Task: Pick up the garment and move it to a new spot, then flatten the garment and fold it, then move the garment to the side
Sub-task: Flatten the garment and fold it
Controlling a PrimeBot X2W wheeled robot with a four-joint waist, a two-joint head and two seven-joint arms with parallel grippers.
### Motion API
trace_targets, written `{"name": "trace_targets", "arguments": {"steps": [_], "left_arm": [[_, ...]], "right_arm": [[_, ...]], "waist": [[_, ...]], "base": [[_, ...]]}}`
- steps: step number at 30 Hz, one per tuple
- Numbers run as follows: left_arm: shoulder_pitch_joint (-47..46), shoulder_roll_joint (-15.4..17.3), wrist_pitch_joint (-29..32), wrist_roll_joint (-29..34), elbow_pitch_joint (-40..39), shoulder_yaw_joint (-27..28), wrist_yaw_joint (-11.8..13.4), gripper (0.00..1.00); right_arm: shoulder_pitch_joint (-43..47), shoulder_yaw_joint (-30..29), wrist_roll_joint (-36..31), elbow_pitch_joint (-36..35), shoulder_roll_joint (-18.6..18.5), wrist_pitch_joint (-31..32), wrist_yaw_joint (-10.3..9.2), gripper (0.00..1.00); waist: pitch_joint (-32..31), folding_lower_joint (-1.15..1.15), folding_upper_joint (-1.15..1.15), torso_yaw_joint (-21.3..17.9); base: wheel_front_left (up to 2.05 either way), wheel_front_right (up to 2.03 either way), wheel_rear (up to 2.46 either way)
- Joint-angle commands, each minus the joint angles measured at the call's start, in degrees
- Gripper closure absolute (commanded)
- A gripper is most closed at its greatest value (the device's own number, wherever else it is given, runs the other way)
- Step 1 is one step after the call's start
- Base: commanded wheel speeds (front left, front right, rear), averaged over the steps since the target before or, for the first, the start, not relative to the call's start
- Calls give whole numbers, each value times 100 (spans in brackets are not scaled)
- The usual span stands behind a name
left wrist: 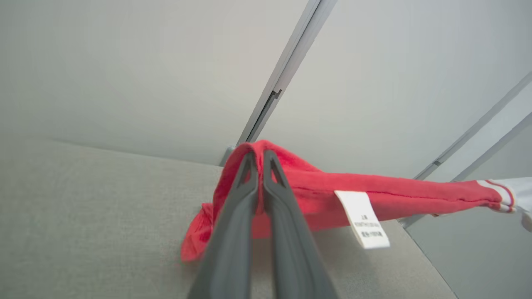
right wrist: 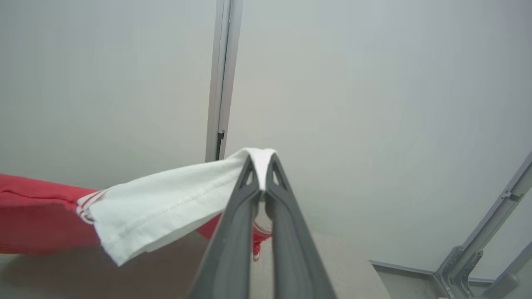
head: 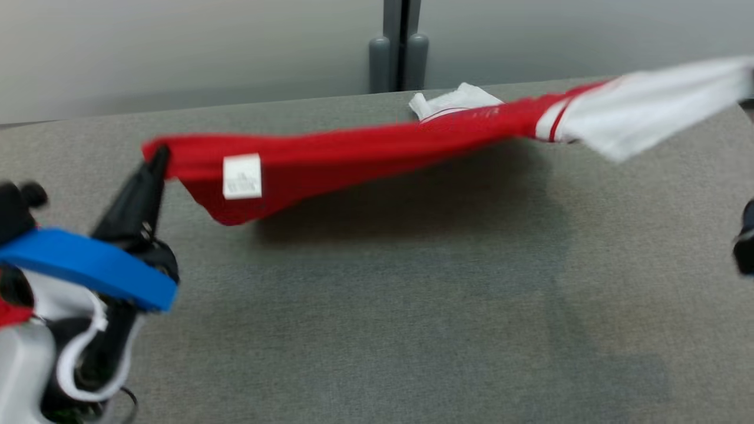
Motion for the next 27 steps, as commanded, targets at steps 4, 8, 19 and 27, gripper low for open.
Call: {"name": "trace_targets", "arguments": {"steps": [4, 8, 19, 27], "left_arm": [[-874, 420, 452, -40, -220, 191, -41, 100], [-1518, 645, 815, -102, -437, 318, 26, 100], [-3142, 779, 1282, 143, 340, 114, 97, 100], [-4666, 872, 703, 735, 1373, 177, -110, 100]], "right_arm": [[-1189, 154, 21, 194, -511, -3, 1, 100], [-2215, 391, 227, 625, -950, -105, 1, 100], [-4415, 1280, 976, 2507, -1274, -381, 1, 100], [-5929, 1423, 542, 4053, -938, -1694, 0, 100]], "waist": [[9, -1, 0, -191], [93, -1, 0, -257], [1110, -1, 0, -270], [2009, -1, 0, -415]], "base": [[0, 0, 0], [0, 0, 0], [0, 0, 0], [0, 0, 0]]}}
